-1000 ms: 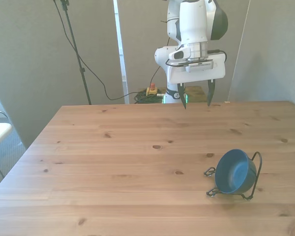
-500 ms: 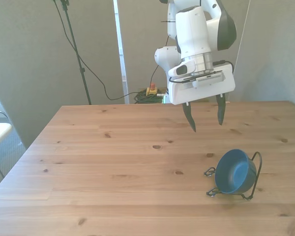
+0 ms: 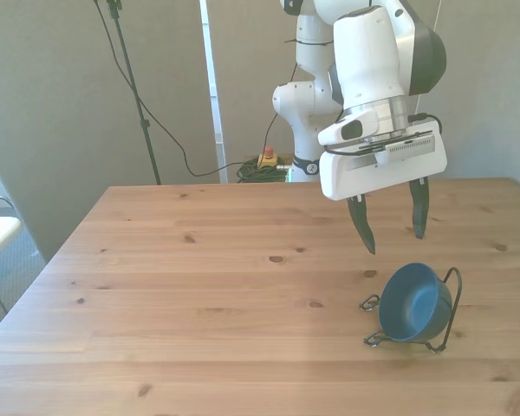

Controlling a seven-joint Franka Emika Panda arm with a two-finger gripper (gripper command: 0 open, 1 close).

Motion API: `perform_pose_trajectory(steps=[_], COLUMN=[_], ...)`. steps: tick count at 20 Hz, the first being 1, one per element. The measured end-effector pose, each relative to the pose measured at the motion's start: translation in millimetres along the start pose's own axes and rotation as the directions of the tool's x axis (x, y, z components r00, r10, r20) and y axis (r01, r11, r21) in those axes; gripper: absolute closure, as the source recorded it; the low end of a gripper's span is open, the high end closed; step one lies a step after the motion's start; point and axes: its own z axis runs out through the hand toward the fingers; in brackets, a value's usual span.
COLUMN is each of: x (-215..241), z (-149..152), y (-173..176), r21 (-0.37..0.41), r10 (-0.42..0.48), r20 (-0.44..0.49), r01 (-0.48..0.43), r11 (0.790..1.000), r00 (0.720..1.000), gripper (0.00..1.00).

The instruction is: Unload the bowl

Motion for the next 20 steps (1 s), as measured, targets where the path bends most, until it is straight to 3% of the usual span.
perform_pose_trajectory(steps=[10, 15, 20], x=[-5.0, 0.8, 7.5], z=[20.1, 54.2, 69.0], y=[-11.8, -6.7, -10.8], r21=[0.030, 0.030, 0.077], r10=[-0.055, -0.070, -0.116], r20=[0.035, 0.068, 0.088], r01=[0.054, 0.068, 0.109], r11=[0.998, 0.997, 0.991], r00=[0.998, 0.995, 0.989], gripper=[0.00, 0.00, 0.00])
